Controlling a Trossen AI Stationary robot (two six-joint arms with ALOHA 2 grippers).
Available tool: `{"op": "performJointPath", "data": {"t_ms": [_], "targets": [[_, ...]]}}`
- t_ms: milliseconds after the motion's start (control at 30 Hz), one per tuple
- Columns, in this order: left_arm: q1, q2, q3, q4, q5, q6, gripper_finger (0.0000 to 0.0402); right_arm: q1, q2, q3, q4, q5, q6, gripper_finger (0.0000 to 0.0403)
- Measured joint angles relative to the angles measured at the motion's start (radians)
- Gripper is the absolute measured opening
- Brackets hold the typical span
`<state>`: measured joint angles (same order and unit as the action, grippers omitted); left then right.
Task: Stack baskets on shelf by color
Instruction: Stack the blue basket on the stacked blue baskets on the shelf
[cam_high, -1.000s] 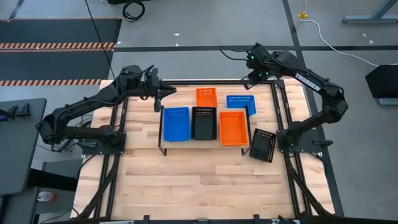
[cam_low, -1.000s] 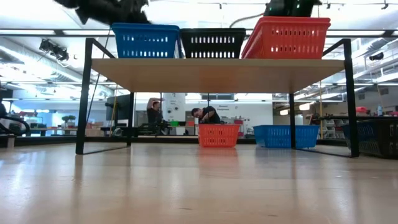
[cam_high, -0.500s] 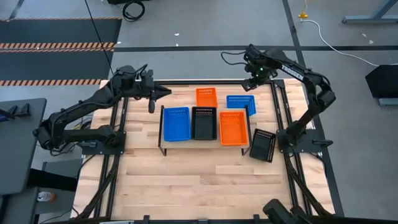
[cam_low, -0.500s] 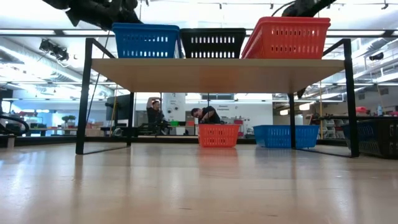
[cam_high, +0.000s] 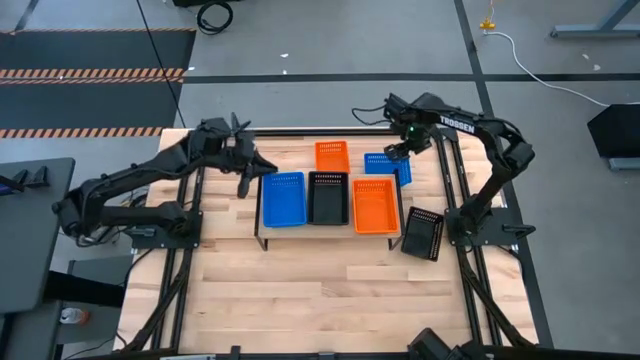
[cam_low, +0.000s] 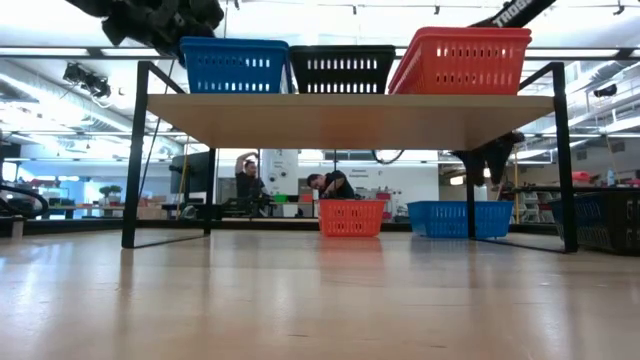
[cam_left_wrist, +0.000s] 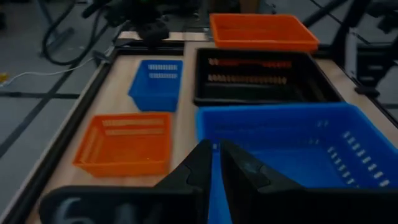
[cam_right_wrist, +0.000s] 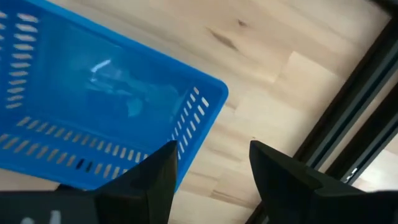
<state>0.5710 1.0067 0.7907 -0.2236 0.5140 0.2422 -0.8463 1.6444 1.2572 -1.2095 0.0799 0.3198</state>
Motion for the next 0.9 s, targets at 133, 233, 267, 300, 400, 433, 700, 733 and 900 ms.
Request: {"op": "performJointPath", "data": {"t_ms": [133, 233, 267, 300, 400, 433, 700, 733, 900], "targets": [[-0.013, -0.009, -0.071, 0.110, 0.000, -0.017, 0.0039, -0.001, 0.000, -0.062, 0.057, 0.000, -0.001, 0.0205], [-0.010, -0.009, -0.082, 0.131, -0.019, -0.047, 0.0039, -0.008, 0.000, -0.113, 0.102, -0.003, -0.005, 0.0204], [-0.011, -0.009, -0.082, 0.131, -0.028, -0.051, 0.0038, -0.012, 0.000, -0.132, 0.126, -0.004, -0.005, 0.0203], [-0.012, -0.009, -0.082, 0.132, -0.033, -0.054, 0.0039, -0.015, 0.000, -0.150, 0.143, -0.007, -0.006, 0.0201], [-0.013, -0.009, -0.082, 0.129, -0.039, -0.072, 0.0039, -0.026, 0.000, -0.207, 0.204, -0.028, -0.020, 0.0191], [-0.013, -0.009, -0.082, 0.130, -0.040, -0.074, 0.0039, -0.028, 0.000, -0.224, 0.223, -0.034, -0.028, 0.0185], [-0.013, -0.009, -0.082, 0.145, -0.042, -0.075, 0.0039, -0.030, 0.000, -0.290, 0.293, -0.036, -0.091, 0.0116], [-0.013, -0.009, -0.082, 0.147, -0.042, -0.075, 0.0039, -0.030, 0.000, -0.286, 0.296, -0.030, -0.097, 0.0103], [-0.013, -0.009, -0.082, 0.155, -0.042, -0.075, 0.0039, -0.031, -0.007, -0.236, 0.312, 0.008, -0.133, 0.0026]]}}
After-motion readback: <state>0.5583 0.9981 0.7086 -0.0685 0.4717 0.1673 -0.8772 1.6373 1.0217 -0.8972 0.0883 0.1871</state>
